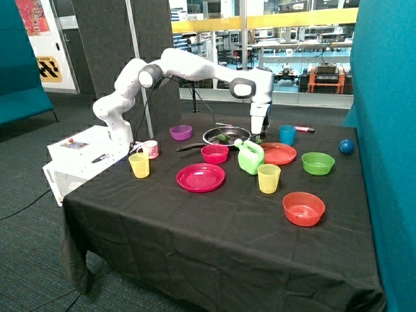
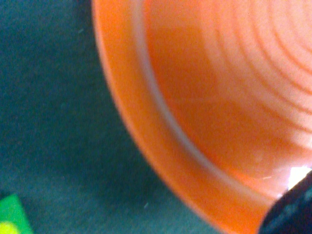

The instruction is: Serve the vegetables in different plates

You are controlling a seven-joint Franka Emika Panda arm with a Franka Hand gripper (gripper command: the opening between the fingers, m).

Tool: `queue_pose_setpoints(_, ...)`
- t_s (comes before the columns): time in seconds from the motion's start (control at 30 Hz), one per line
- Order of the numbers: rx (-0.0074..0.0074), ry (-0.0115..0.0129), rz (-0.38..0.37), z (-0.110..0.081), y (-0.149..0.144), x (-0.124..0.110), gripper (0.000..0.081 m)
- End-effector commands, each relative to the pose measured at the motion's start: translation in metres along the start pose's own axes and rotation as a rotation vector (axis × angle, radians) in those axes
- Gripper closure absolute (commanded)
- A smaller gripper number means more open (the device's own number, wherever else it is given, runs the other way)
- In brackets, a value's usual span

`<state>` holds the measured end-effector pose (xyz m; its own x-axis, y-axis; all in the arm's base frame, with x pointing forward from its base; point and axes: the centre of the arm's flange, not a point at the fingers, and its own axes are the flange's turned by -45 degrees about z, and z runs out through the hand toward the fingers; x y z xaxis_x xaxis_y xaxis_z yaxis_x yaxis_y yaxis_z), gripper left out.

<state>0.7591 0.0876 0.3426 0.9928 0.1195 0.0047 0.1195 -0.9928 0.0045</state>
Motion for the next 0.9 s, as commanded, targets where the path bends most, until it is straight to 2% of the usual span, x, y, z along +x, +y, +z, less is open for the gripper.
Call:
queue_pose_setpoints(0.0, 0.0045, -0.0047, 0.011, 0.008, 0.018, 0.024, 0.0808)
queue_pose_setpoints(0.4, 0.0045, -0.0047, 0.027, 0.028, 0.032, 0.022, 0.0808)
queue_pose_setpoints(0.53, 0.0045, -0.0047, 0.005, 0.032, 0.033, 0.020, 0.0808)
queue_pose_setpoints(0.63, 0.0045, -0.0048, 0.033, 0.033, 0.032, 0.018, 0.0808)
queue_pose_setpoints(0.73, 0.0045, -0.0047, 0.022, 0.033, 0.030, 0.017, 0.0808)
queue_pose_setpoints(0.77, 0.0045, -0.0047, 0.020, 0.033, 0.029, 0.017, 0.0794)
queue_pose_setpoints(0.87, 0.0045, -0.0047, 0.017, 0.032, 0.027, 0.016, 0.0646)
